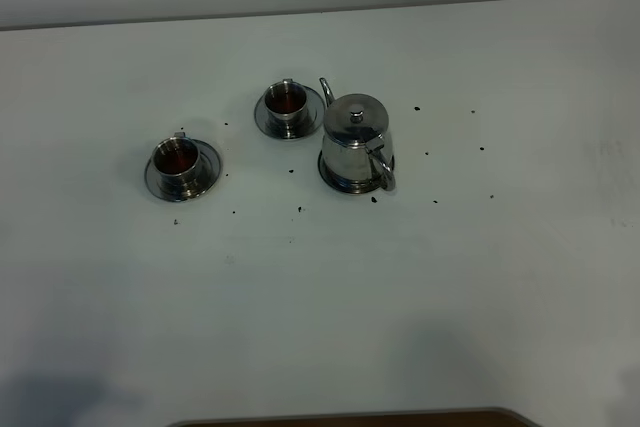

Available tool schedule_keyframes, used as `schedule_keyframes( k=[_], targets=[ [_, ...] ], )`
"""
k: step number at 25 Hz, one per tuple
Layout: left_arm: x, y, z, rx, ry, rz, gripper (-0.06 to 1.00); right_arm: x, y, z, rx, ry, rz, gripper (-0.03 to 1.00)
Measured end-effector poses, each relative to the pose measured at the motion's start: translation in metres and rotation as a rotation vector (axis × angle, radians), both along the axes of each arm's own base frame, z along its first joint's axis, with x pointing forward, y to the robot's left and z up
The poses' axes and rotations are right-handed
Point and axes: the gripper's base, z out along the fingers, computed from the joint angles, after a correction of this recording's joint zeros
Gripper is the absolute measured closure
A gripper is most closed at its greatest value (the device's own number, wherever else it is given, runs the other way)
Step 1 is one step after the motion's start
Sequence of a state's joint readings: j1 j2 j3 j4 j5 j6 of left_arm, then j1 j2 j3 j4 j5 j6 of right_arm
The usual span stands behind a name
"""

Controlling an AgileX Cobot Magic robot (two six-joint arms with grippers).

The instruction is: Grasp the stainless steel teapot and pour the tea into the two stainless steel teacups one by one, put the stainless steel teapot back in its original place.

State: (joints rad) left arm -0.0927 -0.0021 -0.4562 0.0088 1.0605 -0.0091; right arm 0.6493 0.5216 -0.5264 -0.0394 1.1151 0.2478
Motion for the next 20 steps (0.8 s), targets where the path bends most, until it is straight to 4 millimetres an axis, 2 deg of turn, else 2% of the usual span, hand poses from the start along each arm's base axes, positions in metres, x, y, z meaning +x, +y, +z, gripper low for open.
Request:
schedule_keyframes(
  k=[6,13,20],
  targets=[
    [0.000,0.000,0.000,0.000,0.000,0.000,0.55,0.001,-0.021,0.004,0.029,-0.053,-0.295,0.58],
    [0.000,0.000,0.000,0.000,0.000,0.000,0.55,-0.016,-0.041,0.011,0.066,-0.185,-0.614,0.58],
    [0.000,0.000,0.000,0.000,0.000,0.000,0.55,-0.038,-0.044,0.015,0.096,-0.322,-0.715,0.58]
  ],
)
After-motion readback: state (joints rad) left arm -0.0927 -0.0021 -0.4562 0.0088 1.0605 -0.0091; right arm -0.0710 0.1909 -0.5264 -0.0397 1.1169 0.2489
